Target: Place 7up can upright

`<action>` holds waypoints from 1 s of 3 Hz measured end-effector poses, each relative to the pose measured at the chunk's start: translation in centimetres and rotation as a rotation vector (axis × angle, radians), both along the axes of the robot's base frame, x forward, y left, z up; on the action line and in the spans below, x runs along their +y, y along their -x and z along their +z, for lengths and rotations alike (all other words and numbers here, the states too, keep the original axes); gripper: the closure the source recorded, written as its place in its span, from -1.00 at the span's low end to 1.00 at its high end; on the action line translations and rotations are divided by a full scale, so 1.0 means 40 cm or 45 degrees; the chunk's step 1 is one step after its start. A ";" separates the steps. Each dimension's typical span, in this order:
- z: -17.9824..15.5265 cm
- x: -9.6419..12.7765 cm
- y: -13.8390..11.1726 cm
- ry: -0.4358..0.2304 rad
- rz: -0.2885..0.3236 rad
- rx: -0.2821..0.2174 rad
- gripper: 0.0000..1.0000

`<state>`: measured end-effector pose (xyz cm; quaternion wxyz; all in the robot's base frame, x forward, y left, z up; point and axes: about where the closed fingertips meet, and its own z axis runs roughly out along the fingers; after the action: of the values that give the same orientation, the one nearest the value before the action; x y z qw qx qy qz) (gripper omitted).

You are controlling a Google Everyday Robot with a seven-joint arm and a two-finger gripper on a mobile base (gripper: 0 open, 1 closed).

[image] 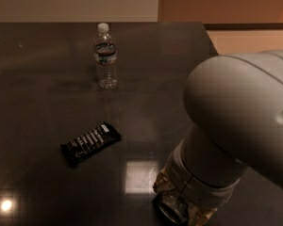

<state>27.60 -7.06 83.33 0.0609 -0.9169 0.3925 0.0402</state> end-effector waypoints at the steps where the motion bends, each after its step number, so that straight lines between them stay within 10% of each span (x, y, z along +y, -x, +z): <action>1: 0.012 0.004 -0.015 -0.025 -0.021 0.038 0.27; 3: 0.120 0.054 -0.102 -0.200 -0.125 0.214 1.00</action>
Offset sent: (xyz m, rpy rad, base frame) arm 0.0414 0.0187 0.0541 0.1691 0.2040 -0.1217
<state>31.67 -4.90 88.11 0.1012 -0.8824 0.4361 0.1443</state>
